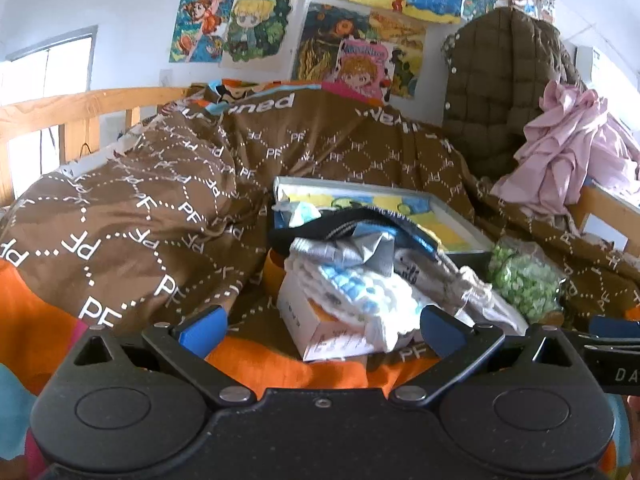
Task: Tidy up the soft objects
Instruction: 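Move both open grippers back toward the pile of soft items, then grasp the black cap with the left gripper while the right gripper grasps the white drawstring bag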
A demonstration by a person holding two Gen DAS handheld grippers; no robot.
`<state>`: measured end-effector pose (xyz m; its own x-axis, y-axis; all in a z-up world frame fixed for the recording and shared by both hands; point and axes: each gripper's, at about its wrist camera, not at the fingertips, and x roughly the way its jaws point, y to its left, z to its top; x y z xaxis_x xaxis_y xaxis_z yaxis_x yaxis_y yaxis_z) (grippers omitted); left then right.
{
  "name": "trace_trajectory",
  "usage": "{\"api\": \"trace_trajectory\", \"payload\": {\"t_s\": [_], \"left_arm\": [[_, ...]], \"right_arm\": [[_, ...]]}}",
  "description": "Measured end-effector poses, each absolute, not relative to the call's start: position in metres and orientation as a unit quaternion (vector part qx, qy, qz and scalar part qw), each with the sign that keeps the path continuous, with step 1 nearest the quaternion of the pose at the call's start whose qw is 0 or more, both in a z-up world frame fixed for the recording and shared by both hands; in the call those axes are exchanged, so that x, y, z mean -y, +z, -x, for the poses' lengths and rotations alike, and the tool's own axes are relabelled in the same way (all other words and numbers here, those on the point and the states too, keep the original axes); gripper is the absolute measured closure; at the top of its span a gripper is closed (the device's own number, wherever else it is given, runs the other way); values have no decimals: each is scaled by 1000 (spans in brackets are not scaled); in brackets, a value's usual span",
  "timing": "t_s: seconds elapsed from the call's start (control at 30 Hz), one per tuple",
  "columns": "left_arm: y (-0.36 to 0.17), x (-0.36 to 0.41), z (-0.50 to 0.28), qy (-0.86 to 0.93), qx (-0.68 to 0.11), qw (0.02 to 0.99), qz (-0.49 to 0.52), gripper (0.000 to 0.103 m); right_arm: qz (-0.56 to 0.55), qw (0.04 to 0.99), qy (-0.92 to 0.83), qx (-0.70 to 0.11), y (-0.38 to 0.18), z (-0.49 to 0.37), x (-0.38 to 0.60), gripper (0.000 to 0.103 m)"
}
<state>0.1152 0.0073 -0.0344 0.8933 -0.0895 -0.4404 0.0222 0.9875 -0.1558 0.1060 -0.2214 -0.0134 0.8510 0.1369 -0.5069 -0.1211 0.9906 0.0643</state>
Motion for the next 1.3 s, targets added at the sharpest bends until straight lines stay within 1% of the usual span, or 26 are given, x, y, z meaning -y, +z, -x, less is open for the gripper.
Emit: {"api": "trace_trajectory", "payload": {"t_s": [0.57, 0.83, 1.07, 1.3], "left_arm": [[-48, -10, -124, -35, -266, 961, 75, 1], [-47, -6, -130, -46, -270, 959, 77, 1], [-31, -2, -144, -70, -245, 966, 47, 1], [-7, 6, -169, -102, -229, 968, -28, 1]], "right_arm": [[-13, 949, 71, -308, -21, -120, 219, 0], [-26, 947, 81, -310, -20, -125, 221, 0], [-40, 951, 93, -294, -14, -136, 229, 1], [-43, 949, 126, -287, -11, -152, 233, 6]]}}
